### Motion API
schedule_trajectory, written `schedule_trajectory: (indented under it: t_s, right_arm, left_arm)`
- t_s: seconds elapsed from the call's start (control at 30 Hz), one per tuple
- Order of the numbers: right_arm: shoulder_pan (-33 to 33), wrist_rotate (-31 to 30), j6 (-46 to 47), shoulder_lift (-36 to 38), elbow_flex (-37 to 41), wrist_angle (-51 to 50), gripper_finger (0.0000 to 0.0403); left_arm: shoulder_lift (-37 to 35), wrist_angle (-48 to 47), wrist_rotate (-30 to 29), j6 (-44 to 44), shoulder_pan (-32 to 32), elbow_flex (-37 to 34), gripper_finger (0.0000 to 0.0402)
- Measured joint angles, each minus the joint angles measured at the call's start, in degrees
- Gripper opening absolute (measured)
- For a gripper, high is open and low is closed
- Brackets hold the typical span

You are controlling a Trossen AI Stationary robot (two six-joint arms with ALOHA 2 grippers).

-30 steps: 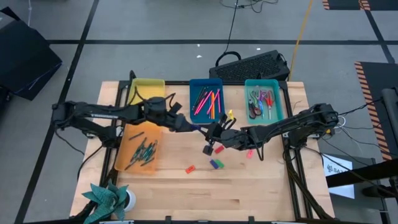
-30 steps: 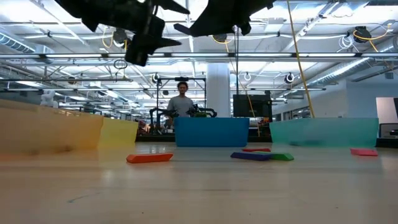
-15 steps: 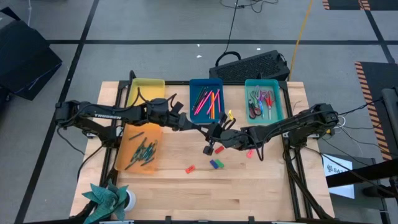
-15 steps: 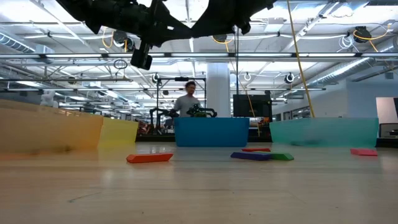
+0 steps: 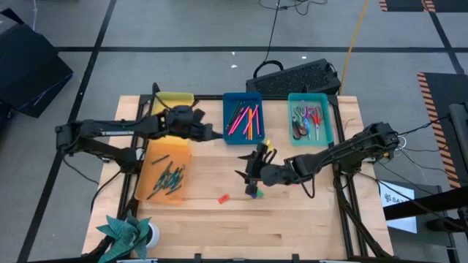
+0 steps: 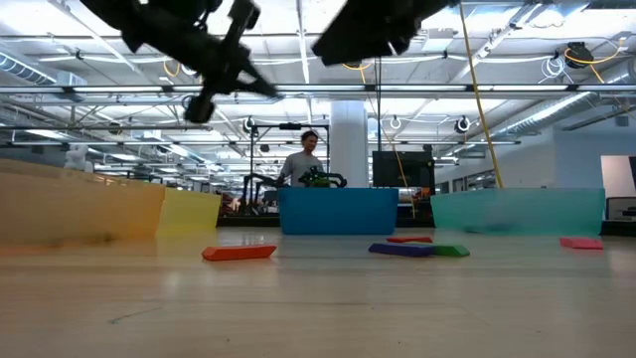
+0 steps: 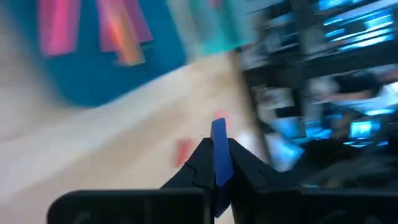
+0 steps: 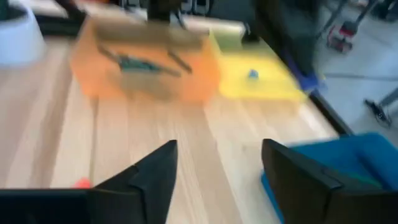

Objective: Sort crayons/erasers/pens/pencils in bins
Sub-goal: Put the top purple eraser into the yellow bin

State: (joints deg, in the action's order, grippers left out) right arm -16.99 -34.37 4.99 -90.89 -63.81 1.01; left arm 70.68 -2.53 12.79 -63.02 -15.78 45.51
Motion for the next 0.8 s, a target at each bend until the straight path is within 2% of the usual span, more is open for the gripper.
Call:
schedule_trajectory:
  t_s: [0.1,0.23,0.37,0.53,0.8]
  right_arm:
    - [-1.1,0.3,3.1,0.1,0.0,-6.2,0.0242]
    - [-3.3,1.4,7.9,0.1,0.0,-12.6,0.0246]
    - [-4.2,1.7,10.2,0.1,0.0,-13.7,0.0242]
    - [-5.1,1.7,10.8,0.1,0.0,-13.4,0.0241]
    - [-8.1,1.6,12.7,0.1,0.0,-17.6,0.0240]
  left_arm:
    - [-3.8,-14.3,-2.8,5.3,-4.4,0.0,0.0018]
    - [-7.2,-32.1,-12.6,11.6,-10.9,0.0,0.0018]
    - [-6.3,-43.1,-24.4,16.9,-16.8,-0.1,0.0019]
    - [-1.9,-40.6,-26.4,23.6,-21.5,-0.1,0.0020]
    - [6.6,-31.7,-33.5,28.3,-26.4,0.0,0.0021]
